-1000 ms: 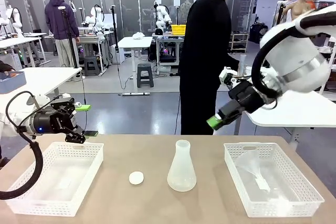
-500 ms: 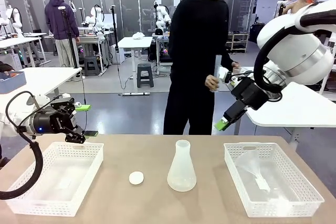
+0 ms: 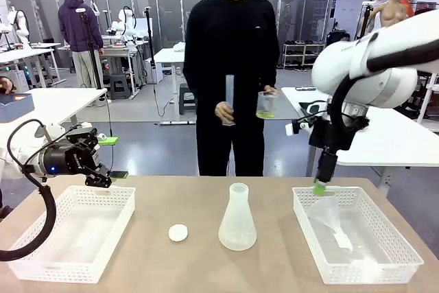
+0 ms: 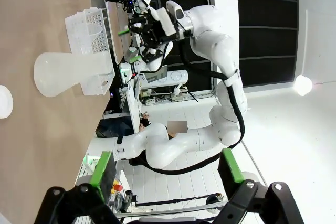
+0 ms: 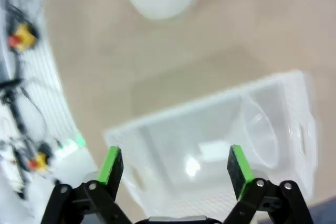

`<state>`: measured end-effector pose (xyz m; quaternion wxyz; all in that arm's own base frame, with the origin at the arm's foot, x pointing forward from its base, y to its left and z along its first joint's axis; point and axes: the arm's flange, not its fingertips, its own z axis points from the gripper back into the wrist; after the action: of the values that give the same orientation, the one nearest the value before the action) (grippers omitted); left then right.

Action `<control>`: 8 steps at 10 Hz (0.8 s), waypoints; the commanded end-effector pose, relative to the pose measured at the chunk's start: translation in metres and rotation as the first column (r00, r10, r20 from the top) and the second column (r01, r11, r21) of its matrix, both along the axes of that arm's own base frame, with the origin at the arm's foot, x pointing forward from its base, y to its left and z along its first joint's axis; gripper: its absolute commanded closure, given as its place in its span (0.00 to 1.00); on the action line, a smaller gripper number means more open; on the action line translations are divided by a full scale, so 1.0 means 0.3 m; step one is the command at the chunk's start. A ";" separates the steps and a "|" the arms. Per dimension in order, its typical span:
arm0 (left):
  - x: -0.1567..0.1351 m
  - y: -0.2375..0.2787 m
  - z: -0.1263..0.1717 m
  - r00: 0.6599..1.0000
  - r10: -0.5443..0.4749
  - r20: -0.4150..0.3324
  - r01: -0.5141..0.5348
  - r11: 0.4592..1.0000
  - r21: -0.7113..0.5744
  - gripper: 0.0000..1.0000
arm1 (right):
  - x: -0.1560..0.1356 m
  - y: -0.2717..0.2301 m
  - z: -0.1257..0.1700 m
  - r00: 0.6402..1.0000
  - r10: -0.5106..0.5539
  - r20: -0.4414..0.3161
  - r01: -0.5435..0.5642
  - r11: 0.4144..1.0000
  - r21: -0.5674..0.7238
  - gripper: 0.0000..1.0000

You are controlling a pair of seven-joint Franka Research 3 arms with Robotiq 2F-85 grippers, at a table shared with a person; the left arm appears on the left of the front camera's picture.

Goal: Prepare the solutions needed for the experiment.
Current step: Pick up the Plastic Funnel and insert it into the Big flask.

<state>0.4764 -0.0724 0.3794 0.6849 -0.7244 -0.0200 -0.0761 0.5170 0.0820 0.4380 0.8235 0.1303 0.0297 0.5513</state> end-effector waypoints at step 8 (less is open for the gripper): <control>-0.003 0.000 0.007 1.000 0.004 -0.005 -0.005 1.000 -0.009 0.00 | 0.106 -0.009 -0.055 0.937 0.331 0.110 -0.276 0.897 -0.346 0.00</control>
<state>0.4764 -0.0723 0.3794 0.6847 -0.7246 -0.0200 -0.0760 0.5381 0.0742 0.4279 0.7899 0.0228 0.0687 0.6089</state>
